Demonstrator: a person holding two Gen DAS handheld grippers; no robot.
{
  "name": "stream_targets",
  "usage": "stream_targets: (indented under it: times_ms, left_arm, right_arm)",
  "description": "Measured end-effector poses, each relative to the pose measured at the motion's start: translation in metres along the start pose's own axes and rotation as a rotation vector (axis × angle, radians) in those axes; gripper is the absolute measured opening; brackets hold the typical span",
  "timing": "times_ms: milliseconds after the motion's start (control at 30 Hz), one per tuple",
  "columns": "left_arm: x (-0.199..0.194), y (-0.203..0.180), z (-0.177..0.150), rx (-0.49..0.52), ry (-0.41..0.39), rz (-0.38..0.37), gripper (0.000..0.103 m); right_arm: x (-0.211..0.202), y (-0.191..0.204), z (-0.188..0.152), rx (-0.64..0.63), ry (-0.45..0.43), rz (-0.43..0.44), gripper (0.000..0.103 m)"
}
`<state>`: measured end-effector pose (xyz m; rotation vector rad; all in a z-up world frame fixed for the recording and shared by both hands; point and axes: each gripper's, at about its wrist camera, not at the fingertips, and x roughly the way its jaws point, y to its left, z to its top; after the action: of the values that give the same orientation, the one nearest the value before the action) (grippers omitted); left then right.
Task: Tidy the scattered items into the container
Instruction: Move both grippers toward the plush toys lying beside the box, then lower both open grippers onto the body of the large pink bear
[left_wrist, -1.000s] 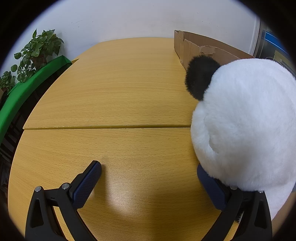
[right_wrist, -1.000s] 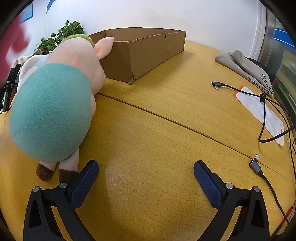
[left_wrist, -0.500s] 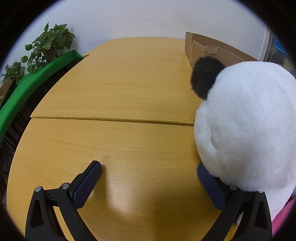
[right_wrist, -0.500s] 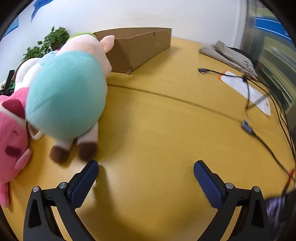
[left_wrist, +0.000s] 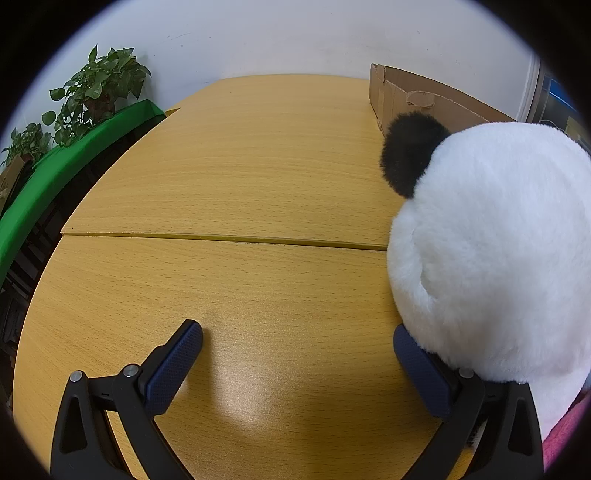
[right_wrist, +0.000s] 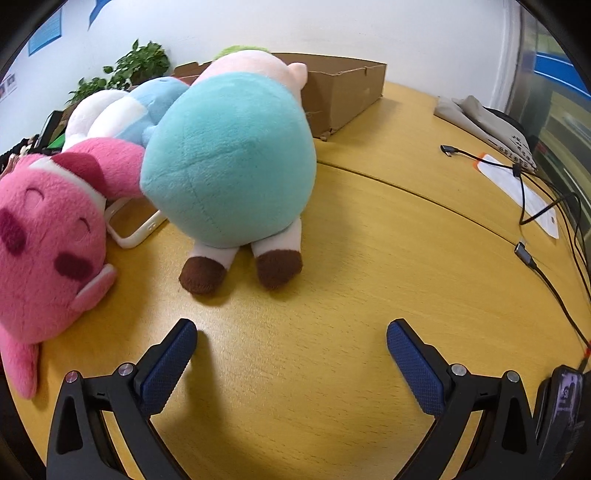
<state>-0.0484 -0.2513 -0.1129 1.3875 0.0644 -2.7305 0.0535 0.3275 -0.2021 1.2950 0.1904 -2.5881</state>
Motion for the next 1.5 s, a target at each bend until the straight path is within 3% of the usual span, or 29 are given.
stream_targets:
  times_ms: [367, 433, 500, 600, 700, 833, 933, 1033, 1133, 1333, 1500]
  left_arm:
    - [-0.012, 0.01, -0.014, -0.024, 0.014, 0.011, 0.101]
    - [-0.033, 0.017, -0.028, -0.05, 0.027, 0.024, 0.097]
    - [-0.076, 0.018, -0.041, -0.058, -0.018, 0.029, 0.097]
    - [-0.152, 0.009, -0.059, -0.085, -0.108, 0.035, 0.097]
    - [-0.202, -0.023, -0.07, -0.09, -0.158, -0.024, 0.098]
    - [-0.226, -0.088, -0.077, -0.055, -0.173, -0.119, 0.099]
    - [-0.23, -0.132, -0.084, 0.018, -0.167, -0.231, 0.099]
    - [-0.234, -0.162, -0.09, 0.076, -0.155, -0.297, 0.099]
    - [-0.244, -0.181, -0.099, 0.119, -0.168, -0.337, 0.099]
    - [-0.245, -0.199, -0.114, 0.154, -0.164, -0.365, 0.099]
    - [-0.239, -0.199, -0.119, 0.139, -0.147, -0.369, 0.099]
  right_arm:
    - [0.003, 0.001, 0.003, 0.044, 0.0, -0.038, 0.103]
    - [-0.003, 0.005, -0.002, 0.083, 0.015, -0.07, 0.103]
    - [-0.016, 0.011, -0.006, 0.101, 0.034, -0.096, 0.102]
    - [-0.066, 0.024, -0.004, 0.131, -0.044, -0.131, 0.102]
    - [-0.123, 0.038, 0.009, 0.198, -0.19, -0.149, 0.103]
    - [-0.156, 0.066, 0.036, 0.339, -0.35, -0.134, 0.103]
    - [-0.159, 0.104, 0.053, 0.329, -0.405, -0.066, 0.103]
    - [-0.16, 0.152, 0.06, 0.225, -0.412, -0.078, 0.103]
    - [-0.159, 0.173, 0.057, 0.229, -0.384, -0.078, 0.103]
    - [-0.15, 0.18, 0.034, 0.237, -0.31, -0.149, 0.103]
    - [-0.142, 0.18, 0.02, 0.243, -0.266, -0.157, 0.103]
